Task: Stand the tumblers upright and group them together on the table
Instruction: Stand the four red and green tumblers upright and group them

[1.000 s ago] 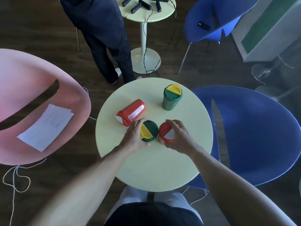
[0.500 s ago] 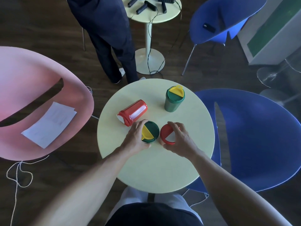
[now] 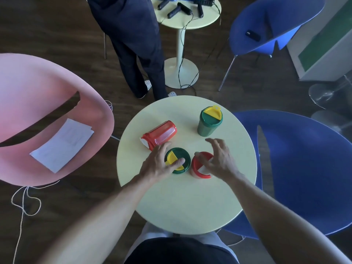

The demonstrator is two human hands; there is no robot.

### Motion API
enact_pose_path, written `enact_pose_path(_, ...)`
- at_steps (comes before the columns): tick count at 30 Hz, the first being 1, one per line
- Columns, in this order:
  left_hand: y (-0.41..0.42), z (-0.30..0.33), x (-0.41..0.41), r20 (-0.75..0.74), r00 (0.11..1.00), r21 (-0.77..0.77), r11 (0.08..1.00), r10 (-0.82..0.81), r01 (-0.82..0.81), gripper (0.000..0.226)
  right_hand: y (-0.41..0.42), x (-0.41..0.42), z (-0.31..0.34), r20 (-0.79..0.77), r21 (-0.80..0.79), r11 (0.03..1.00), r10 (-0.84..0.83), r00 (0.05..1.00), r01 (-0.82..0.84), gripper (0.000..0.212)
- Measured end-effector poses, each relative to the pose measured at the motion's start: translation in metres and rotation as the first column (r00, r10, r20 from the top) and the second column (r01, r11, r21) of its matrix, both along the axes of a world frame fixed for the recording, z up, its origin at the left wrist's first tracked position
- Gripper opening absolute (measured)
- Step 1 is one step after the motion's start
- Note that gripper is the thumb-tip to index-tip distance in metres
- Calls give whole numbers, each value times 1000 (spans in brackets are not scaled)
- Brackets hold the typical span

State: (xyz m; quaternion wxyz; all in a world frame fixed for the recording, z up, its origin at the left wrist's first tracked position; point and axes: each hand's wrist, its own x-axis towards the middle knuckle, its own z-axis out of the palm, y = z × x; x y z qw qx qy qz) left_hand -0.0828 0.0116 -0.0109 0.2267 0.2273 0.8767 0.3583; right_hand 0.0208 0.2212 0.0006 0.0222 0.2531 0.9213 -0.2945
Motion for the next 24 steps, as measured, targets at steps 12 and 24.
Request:
enact_pose_path(12, -4, -13, -27, 95, 977, 42, 980, 192, -197, 59, 78, -116, 18, 235, 199, 968, 104, 966, -152, 84)
enact_pose_path(24, 3, -58, -93, 101, 952, -259, 932, 289, -255, 111, 86, -117, -2, 157, 161, 980, 93, 983, -118, 83)
